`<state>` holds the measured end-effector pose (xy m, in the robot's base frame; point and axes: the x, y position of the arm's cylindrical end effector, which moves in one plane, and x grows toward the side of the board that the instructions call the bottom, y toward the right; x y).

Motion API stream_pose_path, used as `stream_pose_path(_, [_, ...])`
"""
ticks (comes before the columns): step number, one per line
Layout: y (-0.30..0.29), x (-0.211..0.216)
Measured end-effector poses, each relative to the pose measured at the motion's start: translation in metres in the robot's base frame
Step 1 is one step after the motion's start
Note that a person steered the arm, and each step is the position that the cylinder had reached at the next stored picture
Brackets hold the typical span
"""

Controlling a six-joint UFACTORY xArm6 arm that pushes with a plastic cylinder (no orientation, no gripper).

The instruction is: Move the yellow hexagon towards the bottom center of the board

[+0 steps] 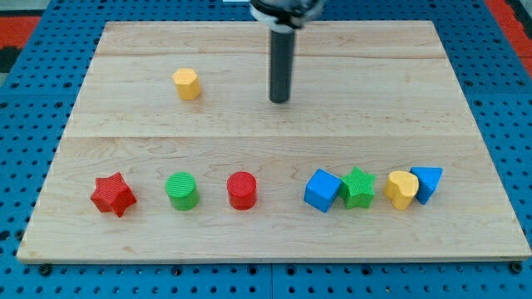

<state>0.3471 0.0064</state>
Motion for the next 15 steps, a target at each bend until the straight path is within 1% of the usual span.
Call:
stream_pose_path(1, [-0.037, -0.043])
stream_pose_path(2, [-0.093, -0.042])
stream_pose_path(3, [-0.102, -0.037])
stream_pose_path(4, [-0.092, -0.003])
stream_pose_path(5, [-0.094, -0.009])
stream_pose_path(6, [-0.098, -0.076])
stream_pose_path(7, [-0.144, -0.062])
stream_pose_path(8, [-0.152, -0.018])
stream_pose_path(10, [-0.092, 0.042])
stream_pose_path(11, [-0.066, 0.049])
stream_pose_path(12, [-0.064, 0.089])
stream_pose_path(14, [-0.017, 0.109])
stream_pose_path(15, [-0.013, 0.139])
